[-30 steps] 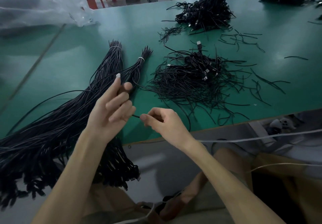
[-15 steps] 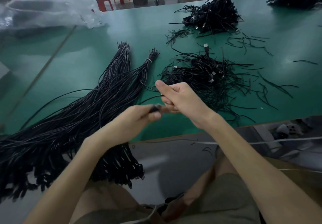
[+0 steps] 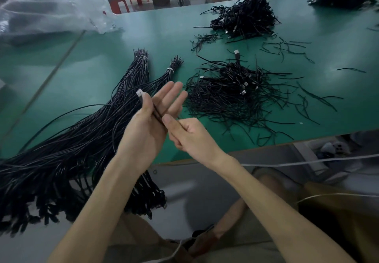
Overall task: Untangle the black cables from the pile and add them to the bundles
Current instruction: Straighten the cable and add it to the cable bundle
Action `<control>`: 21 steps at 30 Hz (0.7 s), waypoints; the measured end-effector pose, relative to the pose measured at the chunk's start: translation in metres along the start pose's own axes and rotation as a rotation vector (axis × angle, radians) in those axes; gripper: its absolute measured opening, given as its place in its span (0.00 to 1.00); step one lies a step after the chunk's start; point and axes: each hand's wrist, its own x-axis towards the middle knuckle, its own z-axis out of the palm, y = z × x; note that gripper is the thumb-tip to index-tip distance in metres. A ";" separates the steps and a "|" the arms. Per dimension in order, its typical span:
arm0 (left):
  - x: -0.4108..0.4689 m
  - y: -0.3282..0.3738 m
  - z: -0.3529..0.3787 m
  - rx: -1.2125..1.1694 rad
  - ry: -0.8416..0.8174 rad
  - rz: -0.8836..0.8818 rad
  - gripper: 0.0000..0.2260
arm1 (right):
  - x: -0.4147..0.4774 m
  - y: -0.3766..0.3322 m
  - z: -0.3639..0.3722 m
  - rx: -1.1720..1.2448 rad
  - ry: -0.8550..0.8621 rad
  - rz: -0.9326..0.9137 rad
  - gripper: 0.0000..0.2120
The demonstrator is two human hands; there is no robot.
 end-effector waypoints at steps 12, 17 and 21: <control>-0.027 0.019 0.014 1.275 -0.446 -0.322 0.18 | 0.026 0.015 -0.020 -0.212 0.238 -0.056 0.31; -0.014 0.007 0.000 1.539 -0.038 -0.180 0.13 | 0.031 0.006 -0.019 -0.178 0.201 -0.107 0.32; -0.018 0.002 -0.008 1.289 0.093 0.041 0.23 | 0.032 0.004 -0.021 0.036 0.228 -0.066 0.29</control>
